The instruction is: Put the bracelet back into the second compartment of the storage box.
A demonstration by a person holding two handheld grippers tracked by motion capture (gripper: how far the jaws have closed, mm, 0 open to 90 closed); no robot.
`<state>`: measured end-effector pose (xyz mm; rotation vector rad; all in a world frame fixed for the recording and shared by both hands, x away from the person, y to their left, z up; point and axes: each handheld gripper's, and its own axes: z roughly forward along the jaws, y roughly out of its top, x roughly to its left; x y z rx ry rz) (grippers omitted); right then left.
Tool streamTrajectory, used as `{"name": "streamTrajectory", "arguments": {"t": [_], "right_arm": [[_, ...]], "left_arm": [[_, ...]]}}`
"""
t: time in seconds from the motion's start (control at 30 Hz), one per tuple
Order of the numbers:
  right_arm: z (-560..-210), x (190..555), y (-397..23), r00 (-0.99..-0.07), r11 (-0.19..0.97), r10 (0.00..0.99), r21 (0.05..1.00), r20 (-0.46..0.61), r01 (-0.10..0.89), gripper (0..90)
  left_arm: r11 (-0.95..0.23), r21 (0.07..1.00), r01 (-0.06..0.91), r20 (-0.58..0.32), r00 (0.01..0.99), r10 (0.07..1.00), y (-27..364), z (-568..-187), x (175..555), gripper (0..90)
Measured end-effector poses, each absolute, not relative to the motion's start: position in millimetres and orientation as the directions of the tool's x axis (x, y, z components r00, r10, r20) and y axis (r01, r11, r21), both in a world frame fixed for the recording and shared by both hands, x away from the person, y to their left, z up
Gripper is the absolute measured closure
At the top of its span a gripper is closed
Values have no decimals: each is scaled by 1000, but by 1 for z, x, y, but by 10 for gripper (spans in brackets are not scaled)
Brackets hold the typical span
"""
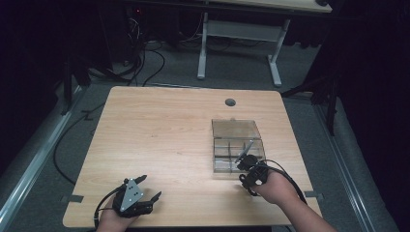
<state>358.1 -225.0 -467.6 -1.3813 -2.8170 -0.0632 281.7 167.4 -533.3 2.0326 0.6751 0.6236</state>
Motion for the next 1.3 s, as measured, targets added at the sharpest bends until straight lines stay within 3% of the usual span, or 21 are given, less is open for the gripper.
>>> {"name": "streamTrajectory", "arguments": {"t": [0.57, 1.3], "right_arm": [[-450, 363, -248, -606, 606, 795, 32, 20, 795, 782], [-425, 383, -239, -619, 619, 785, 48, 4, 784, 782]], "left_arm": [[-462, 858, 224, 169, 727, 666, 168, -533, 282, 248], [-460, 859, 224, 166, 727, 666, 168, -533, 282, 248]]}}
